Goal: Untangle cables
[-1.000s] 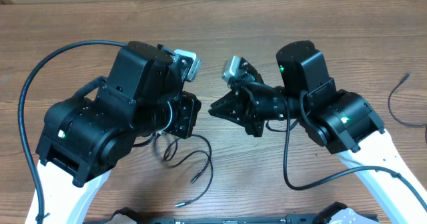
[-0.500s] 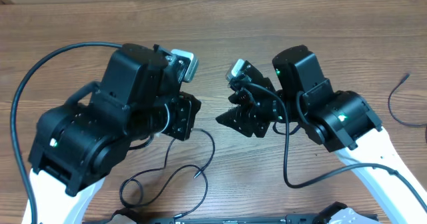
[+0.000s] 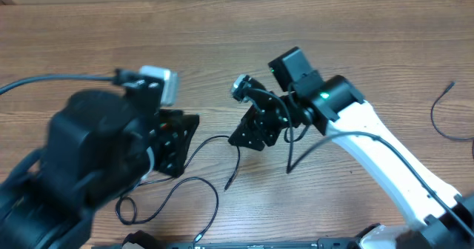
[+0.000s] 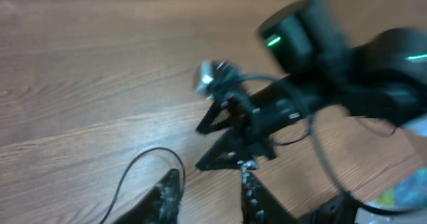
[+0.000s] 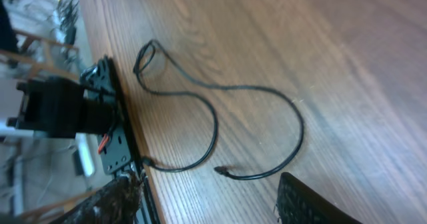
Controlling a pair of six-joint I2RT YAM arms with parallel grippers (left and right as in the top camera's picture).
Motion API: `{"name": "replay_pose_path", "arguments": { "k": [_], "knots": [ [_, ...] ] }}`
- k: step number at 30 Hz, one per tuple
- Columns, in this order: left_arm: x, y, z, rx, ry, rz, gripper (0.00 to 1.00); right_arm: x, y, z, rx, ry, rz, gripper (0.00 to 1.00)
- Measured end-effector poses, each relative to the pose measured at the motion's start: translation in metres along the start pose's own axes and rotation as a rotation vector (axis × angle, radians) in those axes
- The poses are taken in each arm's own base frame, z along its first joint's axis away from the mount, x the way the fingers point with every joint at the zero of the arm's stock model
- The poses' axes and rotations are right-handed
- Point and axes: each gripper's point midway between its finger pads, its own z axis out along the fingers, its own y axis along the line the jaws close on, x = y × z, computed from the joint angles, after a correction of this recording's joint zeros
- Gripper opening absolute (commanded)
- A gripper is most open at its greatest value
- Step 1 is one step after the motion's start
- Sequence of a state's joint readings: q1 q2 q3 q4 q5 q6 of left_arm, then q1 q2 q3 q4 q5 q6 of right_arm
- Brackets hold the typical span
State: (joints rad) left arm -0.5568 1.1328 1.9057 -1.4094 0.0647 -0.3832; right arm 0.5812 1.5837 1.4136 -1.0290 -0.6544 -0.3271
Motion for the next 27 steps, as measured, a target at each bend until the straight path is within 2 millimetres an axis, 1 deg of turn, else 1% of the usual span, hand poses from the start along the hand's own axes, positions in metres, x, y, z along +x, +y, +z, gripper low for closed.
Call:
{"name": "replay_pose_path", "arguments": {
  "k": [3,5,7,11,15,16,17,18,19,20,23,24,27],
  "knots": [
    [-0.003,0.0,-0.018,0.009,-0.059,-0.01,0.35,0.009,0.003,0.022,-0.044,0.065,-0.006,0.69],
    [-0.004,-0.001,-0.029,0.019,-0.091,-0.021,0.36,0.015,0.01,0.038,-0.078,0.105,-0.04,0.7],
    [-0.004,-0.001,-0.035,0.027,-0.107,-0.032,0.36,0.022,0.021,0.054,-0.115,0.148,-0.107,0.7],
    [-0.004,-0.003,-0.039,0.042,-0.113,-0.051,0.36,0.031,0.04,0.085,-0.167,0.205,-0.238,0.7],
    [-0.002,-0.006,-0.038,0.061,-0.102,-0.055,0.36,0.032,0.047,0.114,-0.149,0.225,-0.326,0.71],
    [-0.002,-0.007,-0.038,0.064,-0.1,-0.055,0.36,0.029,0.047,0.119,-0.137,0.22,-0.337,0.72],
    [-0.002,-0.007,-0.038,0.067,-0.099,-0.055,0.36,0.025,0.046,0.123,-0.122,0.207,-0.345,0.75],
    [-0.002,-0.008,-0.038,0.068,-0.098,-0.055,0.36,0.019,0.045,0.126,-0.11,0.187,-0.346,0.82],
    [-0.001,-0.009,-0.038,0.074,-0.096,-0.055,0.35,0.014,0.043,0.128,-0.095,0.167,-0.34,0.92],
    [-0.001,-0.01,-0.039,0.081,-0.093,-0.054,0.36,0.005,0.041,0.129,-0.079,0.138,-0.328,1.0],
    [0.002,-0.012,-0.039,0.094,-0.078,-0.054,0.36,-0.013,0.036,0.131,-0.044,0.07,-0.303,1.0],
    [0.004,-0.012,-0.039,0.096,-0.072,-0.055,0.36,-0.021,0.033,0.133,-0.026,0.042,-0.276,1.0],
    [0.007,-0.013,-0.044,0.102,-0.062,-0.057,0.36,-0.035,0.027,0.138,0.006,-0.009,-0.197,1.0]
  ]
}}
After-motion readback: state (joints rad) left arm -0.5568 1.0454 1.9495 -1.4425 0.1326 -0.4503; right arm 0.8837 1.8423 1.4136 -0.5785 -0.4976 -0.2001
